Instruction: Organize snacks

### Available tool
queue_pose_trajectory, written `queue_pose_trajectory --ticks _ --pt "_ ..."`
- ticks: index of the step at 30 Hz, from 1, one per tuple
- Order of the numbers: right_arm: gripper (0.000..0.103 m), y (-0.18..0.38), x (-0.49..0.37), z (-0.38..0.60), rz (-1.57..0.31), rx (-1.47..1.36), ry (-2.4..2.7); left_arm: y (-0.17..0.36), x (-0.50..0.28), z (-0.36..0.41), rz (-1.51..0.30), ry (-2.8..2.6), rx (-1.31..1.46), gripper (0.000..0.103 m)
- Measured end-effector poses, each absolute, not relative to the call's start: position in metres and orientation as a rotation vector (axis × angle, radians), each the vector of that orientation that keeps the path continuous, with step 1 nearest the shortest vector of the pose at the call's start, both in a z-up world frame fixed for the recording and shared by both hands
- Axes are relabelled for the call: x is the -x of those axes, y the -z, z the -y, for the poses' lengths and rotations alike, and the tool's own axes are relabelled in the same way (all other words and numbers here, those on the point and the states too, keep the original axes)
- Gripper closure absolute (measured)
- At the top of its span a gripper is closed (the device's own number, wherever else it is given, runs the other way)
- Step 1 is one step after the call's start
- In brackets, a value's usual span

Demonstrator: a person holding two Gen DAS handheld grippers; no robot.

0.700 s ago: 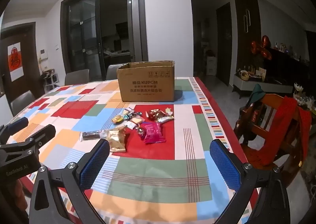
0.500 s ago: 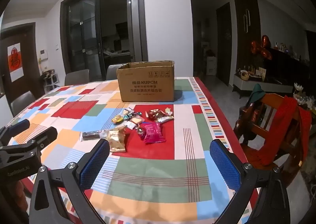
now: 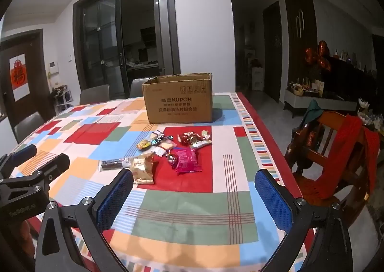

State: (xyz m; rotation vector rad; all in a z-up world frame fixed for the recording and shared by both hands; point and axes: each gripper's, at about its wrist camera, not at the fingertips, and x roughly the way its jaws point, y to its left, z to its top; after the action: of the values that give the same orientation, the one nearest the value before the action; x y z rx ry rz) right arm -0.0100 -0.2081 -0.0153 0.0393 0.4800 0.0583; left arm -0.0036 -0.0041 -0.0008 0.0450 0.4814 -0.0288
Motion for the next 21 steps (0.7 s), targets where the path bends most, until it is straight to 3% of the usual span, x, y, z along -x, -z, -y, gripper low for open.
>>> queue_pose_trajectory --ticks 21 --pt "0.0 0.0152 0.009 0.2087 -0.478 -0.041 -0.058 -0.002 0.0051 0.004 -0.475 0.029 -0.045 0.0"
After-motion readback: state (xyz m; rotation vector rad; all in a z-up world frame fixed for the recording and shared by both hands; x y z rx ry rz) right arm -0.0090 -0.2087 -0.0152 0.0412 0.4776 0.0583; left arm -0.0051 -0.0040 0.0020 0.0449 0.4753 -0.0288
